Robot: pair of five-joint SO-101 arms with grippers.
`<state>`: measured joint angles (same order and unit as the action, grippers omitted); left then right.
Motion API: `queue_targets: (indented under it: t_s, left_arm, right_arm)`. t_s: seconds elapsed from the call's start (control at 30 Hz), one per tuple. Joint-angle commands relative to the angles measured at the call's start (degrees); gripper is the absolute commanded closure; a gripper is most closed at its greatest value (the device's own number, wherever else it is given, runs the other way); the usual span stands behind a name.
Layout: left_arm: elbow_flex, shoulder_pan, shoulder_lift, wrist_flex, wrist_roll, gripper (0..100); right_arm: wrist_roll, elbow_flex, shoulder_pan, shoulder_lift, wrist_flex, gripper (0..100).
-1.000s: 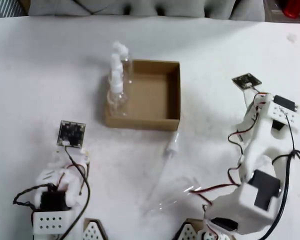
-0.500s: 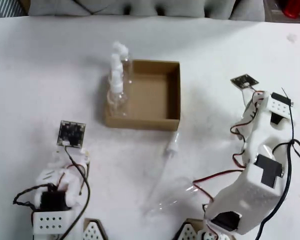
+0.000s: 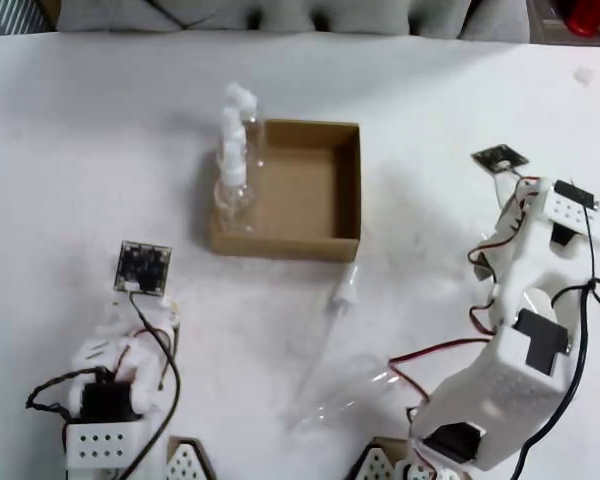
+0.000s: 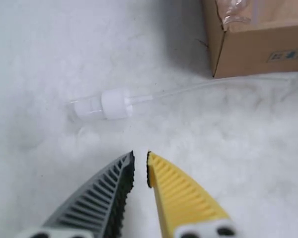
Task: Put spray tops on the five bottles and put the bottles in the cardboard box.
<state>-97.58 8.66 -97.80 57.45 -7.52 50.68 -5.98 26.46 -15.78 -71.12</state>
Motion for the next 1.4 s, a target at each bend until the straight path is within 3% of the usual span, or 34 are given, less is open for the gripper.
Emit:
queue_targets:
  t_s: [0.0,0.23,0.6,0.87,1.27,1.37]
  left_arm:
    - [0.4,-1.8,-1.6,-0.2,-0.4,94]
    - [2.9,-10.4,-1.7,2.8,-0.3,94]
    - [17.8,-22.0,-1.4,12.2,-0.7,94]
    - [18.6,-29.9,0.0,7.7,-0.4,94]
    - [40.9,-40.2,35.9,5.2,-0.3,94]
    - [43.0,-43.6,43.5,0.4,-0.2,94]
  right_arm:
    - [-0.9,2.5,2.3,5.6,-3.1,96.1]
    - [-0.9,2.4,4.1,7.6,-5.6,96.1]
    - [-1.5,1.8,5.6,10.1,-10.8,98.2]
    - [-6.2,-1.1,5.1,10.5,-10.7,98.2]
    - [-6.2,-2.2,5.2,10.5,-10.4,98.2]
    - [-6.2,-2.2,5.5,10.5,-10.4,98.2]
